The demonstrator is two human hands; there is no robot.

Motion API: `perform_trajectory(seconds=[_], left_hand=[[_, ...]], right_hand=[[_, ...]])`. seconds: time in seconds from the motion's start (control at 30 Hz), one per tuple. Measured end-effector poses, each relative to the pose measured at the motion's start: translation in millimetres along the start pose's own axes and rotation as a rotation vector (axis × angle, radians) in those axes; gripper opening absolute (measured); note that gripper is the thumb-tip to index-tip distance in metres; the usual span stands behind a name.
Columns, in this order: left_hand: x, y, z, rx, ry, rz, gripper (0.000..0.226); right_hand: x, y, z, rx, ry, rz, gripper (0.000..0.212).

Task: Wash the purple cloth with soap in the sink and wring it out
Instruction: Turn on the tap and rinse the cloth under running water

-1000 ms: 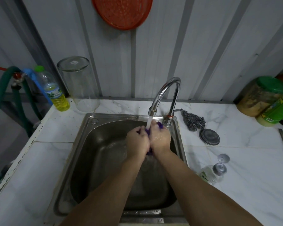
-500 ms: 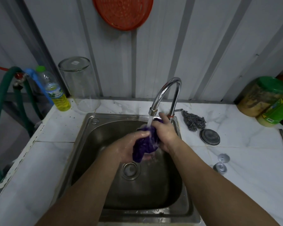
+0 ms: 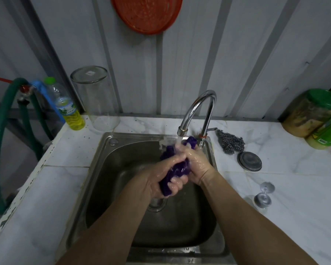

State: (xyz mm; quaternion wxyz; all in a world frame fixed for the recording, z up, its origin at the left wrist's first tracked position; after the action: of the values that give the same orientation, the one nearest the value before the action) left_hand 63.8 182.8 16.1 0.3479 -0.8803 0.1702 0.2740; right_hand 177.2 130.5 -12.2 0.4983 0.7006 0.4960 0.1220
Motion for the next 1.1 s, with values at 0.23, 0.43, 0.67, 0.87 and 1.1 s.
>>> perform_trajectory(seconds=[0.23, 0.43, 0.67, 0.87, 1.1], left_hand=[[12.3, 0.4, 5.3, 0.561, -0.210, 0.064, 0.013], [26.1, -11.4, 7.0, 1.128, -0.639, -0.210, 0.012], [17.3, -17.4, 11.3, 1.261, -0.750, -0.436, 0.042], [12.5, -22.8, 28.3, 0.225, -0.550, -0.694, 0.050], [33.8, -3.7, 18.1, -0.183, -0.681, -0.630, 0.032]], right_hand=[[0.7, 19.5, -9.0, -0.386, -0.182, 0.030, 0.025], [7.9, 20.1, -16.1, -0.576, -0.400, 0.108, 0.019], [11.5, 14.4, -11.0, -0.378, -0.506, 0.083, 0.008], [-6.3, 2.1, -1.6, -0.058, -0.315, 0.077, 0.067], [-15.8, -20.0, -23.8, 0.011, -0.415, 0.254, 0.021]])
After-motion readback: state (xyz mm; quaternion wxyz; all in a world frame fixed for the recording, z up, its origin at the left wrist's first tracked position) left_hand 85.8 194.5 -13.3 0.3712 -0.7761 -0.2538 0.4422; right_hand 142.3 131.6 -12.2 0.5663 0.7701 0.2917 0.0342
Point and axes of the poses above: each hand's wrist, its own x-axis towards the middle knuckle, its own z-axis out of the back of the hand, y = z × x, the point moved 3 cm from there along x, towards the middle knuckle, and after that the axes turned 3 degrees about -z, right-handed, at the moved point
